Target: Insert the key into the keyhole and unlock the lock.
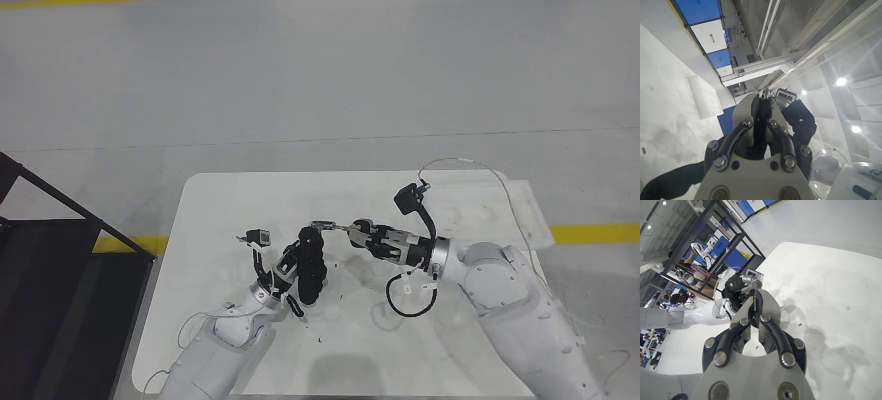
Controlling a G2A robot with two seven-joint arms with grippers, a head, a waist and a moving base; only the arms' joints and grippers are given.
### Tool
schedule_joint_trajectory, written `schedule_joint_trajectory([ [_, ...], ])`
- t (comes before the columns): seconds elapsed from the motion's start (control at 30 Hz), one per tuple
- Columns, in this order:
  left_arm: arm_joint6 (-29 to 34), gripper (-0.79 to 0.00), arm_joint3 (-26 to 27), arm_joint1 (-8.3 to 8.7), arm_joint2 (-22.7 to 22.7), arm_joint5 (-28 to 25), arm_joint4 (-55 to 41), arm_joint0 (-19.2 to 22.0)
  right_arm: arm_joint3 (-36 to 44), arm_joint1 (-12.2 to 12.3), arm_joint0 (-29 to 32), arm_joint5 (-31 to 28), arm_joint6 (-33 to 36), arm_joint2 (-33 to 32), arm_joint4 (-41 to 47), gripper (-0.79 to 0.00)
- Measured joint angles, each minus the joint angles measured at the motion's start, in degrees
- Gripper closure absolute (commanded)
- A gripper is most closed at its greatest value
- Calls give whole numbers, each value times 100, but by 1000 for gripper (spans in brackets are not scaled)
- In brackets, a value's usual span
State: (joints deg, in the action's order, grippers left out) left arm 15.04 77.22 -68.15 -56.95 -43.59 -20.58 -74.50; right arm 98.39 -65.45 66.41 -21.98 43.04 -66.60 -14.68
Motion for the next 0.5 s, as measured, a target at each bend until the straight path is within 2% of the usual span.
schedule_joint_trajectory([
  [0.5,0,0,0,0,0,0,0,0,49,52,-336,304,831,16,308,0],
])
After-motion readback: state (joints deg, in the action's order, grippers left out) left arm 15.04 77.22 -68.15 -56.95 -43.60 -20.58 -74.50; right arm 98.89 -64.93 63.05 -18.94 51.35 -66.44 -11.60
